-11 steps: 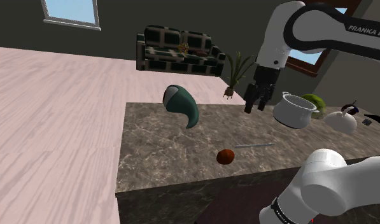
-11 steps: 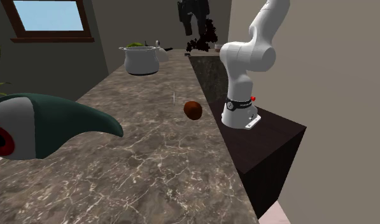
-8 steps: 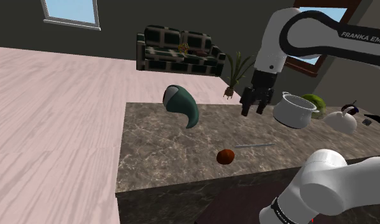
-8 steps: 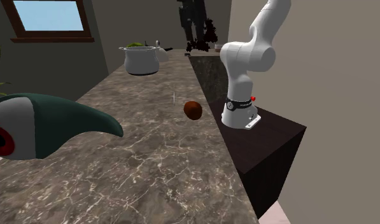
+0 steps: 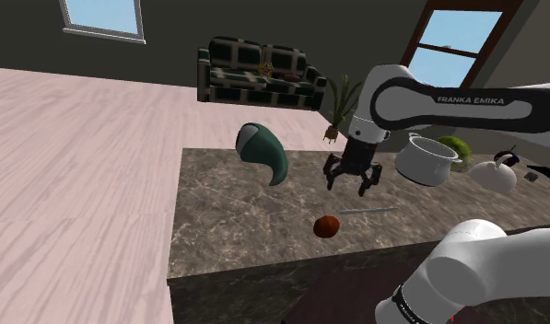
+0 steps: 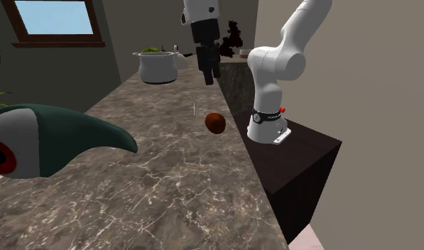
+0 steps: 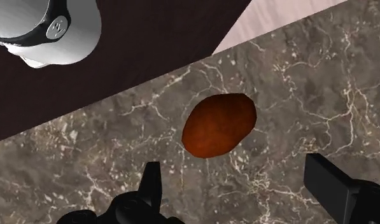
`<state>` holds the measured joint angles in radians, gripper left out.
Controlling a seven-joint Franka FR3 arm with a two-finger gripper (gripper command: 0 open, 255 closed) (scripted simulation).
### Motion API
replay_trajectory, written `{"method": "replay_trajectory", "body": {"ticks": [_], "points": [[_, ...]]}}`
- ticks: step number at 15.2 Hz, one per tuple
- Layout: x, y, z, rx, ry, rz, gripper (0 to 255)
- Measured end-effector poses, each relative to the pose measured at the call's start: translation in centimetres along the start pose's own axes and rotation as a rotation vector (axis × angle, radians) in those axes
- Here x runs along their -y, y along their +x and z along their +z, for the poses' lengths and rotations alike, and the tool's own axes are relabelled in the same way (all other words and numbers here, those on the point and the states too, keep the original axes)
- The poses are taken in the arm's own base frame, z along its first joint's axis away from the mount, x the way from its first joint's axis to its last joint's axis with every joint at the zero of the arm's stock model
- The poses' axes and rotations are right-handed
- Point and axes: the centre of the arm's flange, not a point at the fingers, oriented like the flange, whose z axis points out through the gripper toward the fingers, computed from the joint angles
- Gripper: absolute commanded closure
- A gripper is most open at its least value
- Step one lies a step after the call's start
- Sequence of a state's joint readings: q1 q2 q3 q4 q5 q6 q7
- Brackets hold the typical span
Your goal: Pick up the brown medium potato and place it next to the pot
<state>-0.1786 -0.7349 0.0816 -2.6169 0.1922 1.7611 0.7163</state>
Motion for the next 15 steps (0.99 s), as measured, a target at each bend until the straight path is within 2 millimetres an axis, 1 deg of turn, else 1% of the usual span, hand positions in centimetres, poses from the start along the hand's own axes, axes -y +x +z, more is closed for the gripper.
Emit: {"method": "replay_trajectory", "body": {"ticks": [2, 3, 6, 7, 12, 15], "points": [[-0.2, 0.9, 2.7, -0.002, 0.009, 0.158, 0], [-0.1, 0.9, 3.8, -0.004, 0.014, 0.235, 0], [-0.8, 2.2, 7.6, -0.006, 0.027, 0.471, 0], [-0.6, 2.1, 8.4, -0.008, 0.030, 0.515, 0], [-0.7, 2.7, 11.4, -0.009, 0.033, 0.559, 0], [-0.7, 2.7, 12.6, -0.009, 0.034, 0.560, 0]]}}
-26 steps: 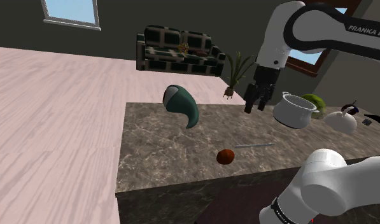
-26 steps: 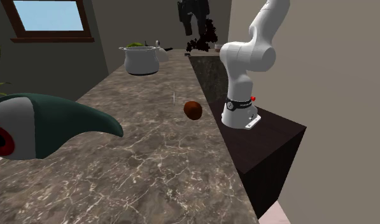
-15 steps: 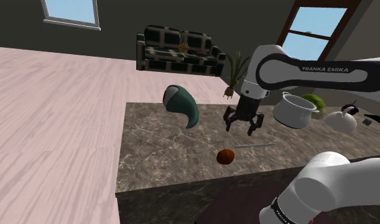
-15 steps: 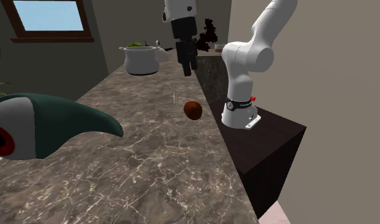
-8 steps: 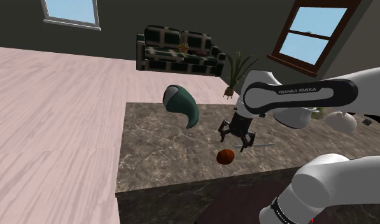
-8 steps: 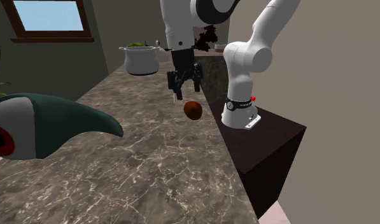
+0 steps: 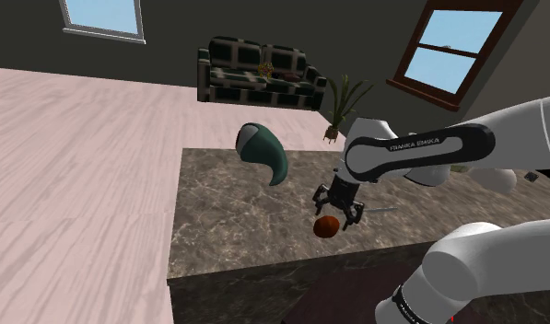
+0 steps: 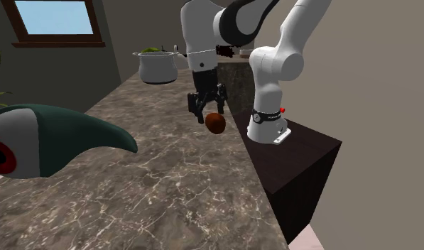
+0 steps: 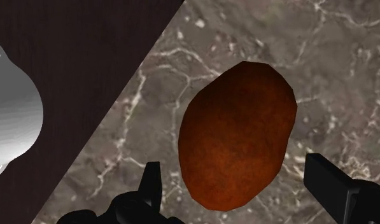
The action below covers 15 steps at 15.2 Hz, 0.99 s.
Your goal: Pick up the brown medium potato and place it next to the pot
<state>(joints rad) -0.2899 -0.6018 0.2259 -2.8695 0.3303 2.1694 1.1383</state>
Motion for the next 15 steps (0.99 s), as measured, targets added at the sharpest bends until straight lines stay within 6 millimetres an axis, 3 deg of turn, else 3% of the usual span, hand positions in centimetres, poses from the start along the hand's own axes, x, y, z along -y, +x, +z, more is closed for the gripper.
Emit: {"method": "replay_trajectory", "body": {"ticks": [6, 7, 15], "points": [[0.03, -0.05, 0.18, 0.000, 0.000, 0.000, 0], [0.03, -0.05, 0.18, 0.000, 0.000, 0.000, 255], [0.04, -0.04, 0.15, -0.001, 0.001, 0.000, 255]]}}
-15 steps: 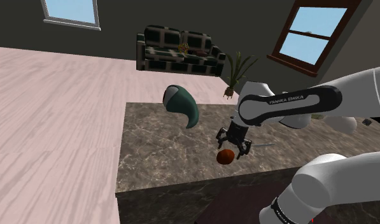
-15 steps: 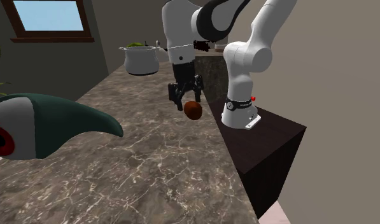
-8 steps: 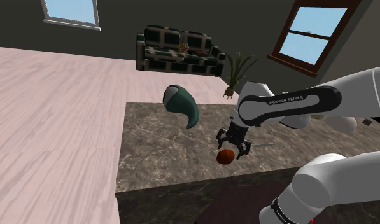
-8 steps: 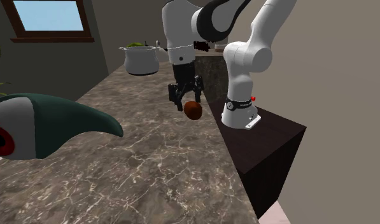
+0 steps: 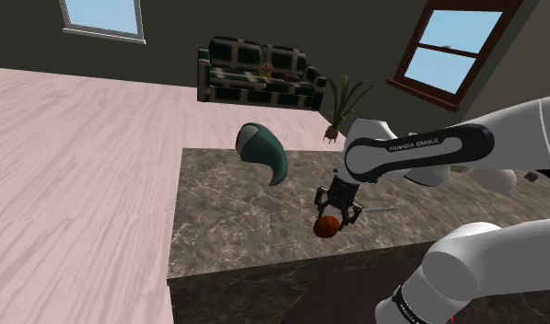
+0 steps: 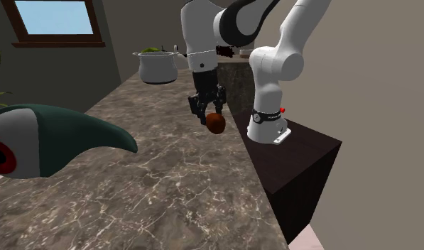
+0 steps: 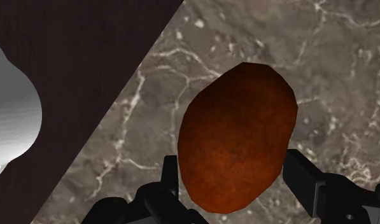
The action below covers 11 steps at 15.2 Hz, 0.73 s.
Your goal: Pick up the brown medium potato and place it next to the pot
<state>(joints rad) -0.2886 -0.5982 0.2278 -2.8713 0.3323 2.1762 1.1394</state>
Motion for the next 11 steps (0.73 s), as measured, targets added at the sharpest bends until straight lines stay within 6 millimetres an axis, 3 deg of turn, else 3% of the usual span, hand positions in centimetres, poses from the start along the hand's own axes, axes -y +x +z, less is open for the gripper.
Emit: {"method": "replay_trajectory", "body": {"ticks": [3, 11], "points": [[0.0, -0.1, -0.2, 0.000, 0.000, 0.000, 255], [-0.1, -0.7, -4.0, 0.000, 0.000, 0.000, 255]]}}
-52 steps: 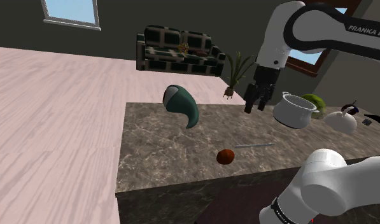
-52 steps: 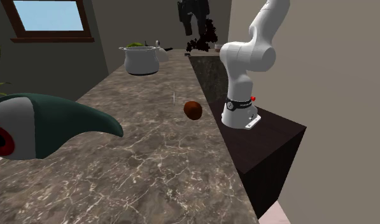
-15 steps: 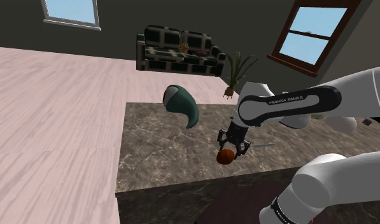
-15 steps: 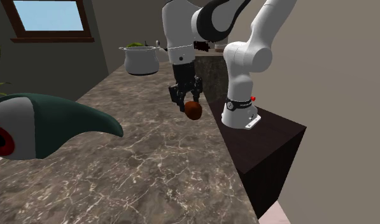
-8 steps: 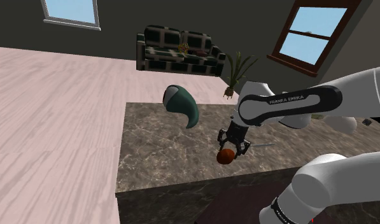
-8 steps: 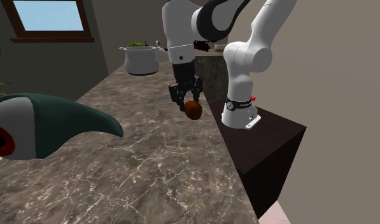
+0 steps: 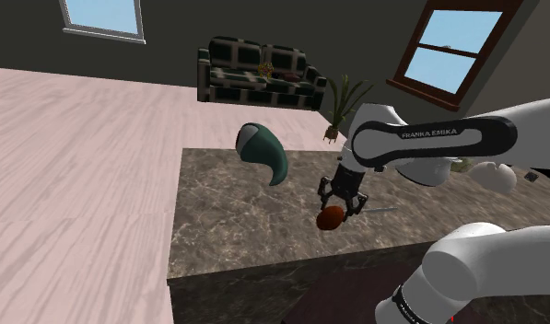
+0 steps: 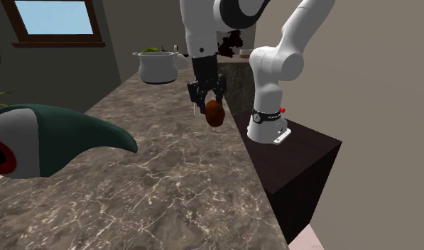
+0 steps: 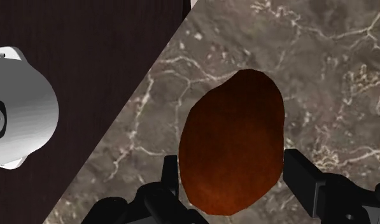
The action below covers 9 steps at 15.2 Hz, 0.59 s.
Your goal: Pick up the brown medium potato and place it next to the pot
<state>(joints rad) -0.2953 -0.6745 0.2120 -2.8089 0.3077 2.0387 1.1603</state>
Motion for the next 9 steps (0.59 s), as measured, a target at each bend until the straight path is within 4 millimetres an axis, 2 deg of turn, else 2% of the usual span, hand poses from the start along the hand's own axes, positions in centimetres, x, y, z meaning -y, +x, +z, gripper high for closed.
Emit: {"method": "replay_trajectory", "body": {"ticks": [9], "points": [[-0.2, -0.6, -4.8, 0.000, 0.000, 0.000, 255]]}}
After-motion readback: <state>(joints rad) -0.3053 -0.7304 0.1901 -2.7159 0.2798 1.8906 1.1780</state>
